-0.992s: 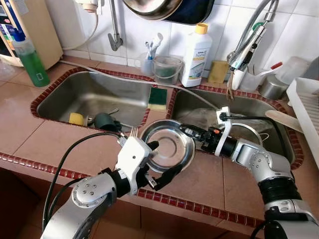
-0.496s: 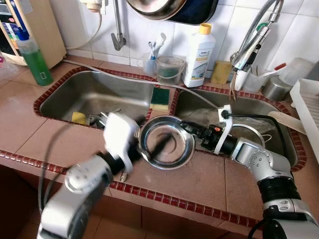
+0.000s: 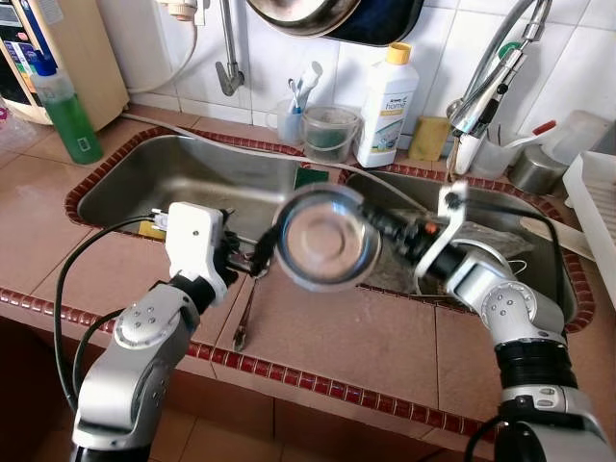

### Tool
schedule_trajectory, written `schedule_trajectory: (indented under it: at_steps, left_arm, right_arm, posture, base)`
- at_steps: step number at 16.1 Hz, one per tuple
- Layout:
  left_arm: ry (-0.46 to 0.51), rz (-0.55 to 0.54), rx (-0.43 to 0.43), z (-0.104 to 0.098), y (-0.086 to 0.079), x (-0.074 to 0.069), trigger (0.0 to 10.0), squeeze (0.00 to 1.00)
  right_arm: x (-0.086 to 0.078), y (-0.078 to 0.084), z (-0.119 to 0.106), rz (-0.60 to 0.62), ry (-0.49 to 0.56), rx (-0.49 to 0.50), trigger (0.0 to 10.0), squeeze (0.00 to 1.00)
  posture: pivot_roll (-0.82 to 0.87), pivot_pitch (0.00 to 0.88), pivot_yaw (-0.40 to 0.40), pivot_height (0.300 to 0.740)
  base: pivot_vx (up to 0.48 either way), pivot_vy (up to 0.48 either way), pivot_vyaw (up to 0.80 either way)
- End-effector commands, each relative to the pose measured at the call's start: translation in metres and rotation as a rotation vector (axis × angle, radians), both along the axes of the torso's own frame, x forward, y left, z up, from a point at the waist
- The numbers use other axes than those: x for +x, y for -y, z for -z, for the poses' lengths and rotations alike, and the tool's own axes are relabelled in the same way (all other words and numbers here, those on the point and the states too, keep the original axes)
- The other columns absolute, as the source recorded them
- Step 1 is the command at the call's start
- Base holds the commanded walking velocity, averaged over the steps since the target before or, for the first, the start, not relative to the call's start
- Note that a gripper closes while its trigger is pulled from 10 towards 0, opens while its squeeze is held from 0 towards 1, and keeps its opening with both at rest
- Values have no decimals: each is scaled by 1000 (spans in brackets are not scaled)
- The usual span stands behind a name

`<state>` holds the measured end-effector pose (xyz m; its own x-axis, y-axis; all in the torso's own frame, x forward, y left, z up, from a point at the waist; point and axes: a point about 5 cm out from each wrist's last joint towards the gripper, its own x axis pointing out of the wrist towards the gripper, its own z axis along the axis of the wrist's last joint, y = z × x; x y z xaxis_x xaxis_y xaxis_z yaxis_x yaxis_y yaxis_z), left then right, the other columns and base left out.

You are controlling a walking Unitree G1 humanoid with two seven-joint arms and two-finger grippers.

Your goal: Kitchen organization

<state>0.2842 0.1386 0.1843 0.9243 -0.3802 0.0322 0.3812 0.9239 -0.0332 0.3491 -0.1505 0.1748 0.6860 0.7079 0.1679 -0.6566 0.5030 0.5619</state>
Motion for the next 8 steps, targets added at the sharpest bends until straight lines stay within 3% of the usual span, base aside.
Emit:
schedule_trajectory:
  at_steps: [1, 8]
  left_arm:
    - [0, -33, -1, 0, -5, 3, 10000, 0]
    - [25, -69, -62, -11, -12, 18, 10000, 0]
  right_arm:
    - [0, 7, -11, 51, 63, 24, 10000, 0]
    - [-2, 13, -16, 180, 106, 55, 10000, 0]
  posture:
    - [-98, 45, -21, 740]
    - [-117, 29, -1, 740]
  base:
    - [0, 0, 0]
    - [0, 0, 0]
